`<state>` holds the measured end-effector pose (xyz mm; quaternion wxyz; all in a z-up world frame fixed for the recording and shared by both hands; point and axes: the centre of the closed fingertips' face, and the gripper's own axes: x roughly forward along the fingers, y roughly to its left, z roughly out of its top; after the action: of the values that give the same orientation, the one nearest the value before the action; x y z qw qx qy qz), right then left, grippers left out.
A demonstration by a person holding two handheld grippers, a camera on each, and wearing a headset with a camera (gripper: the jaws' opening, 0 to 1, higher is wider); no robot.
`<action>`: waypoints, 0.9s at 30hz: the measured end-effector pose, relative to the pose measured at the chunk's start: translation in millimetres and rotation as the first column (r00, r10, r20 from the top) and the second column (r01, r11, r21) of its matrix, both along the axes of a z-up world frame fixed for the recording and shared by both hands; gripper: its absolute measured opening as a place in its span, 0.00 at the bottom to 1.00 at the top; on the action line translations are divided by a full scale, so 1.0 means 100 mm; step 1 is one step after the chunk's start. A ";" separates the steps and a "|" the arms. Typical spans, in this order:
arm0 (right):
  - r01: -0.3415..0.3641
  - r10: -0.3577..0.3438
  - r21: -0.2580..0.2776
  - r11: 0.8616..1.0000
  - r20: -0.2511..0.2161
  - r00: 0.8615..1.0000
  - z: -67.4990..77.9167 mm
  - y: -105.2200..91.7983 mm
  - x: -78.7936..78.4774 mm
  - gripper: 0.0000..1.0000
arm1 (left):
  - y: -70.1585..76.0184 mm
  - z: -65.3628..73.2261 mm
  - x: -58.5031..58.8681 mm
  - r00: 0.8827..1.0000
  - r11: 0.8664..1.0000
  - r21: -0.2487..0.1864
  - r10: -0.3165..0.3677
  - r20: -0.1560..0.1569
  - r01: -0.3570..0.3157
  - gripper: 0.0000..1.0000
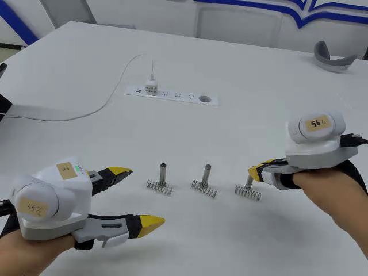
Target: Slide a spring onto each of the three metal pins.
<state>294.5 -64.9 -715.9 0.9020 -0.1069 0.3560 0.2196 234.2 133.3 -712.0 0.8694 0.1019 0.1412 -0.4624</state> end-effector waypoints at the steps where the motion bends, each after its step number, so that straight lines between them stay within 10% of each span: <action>1: -0.002 0.002 -0.001 1.000 -0.001 1.000 0.00 0.00 -0.01 0.09 | 0.00 0.00 0.00 1.000 1.000 0.000 0.000 0.001 0.000 0.70; 27: -0.060 0.057 0.033 0.998 0.075 0.996 0.22 -0.09 -0.09 0.14 | 0.01 0.05 -0.03 1.000 1.000 0.001 0.005 0.011 -0.005 0.70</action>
<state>285.8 -73.6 -694.2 0.9096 -0.1093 0.3149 0.2479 231.7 134.3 -707.3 0.8712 0.1049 0.1368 -0.4597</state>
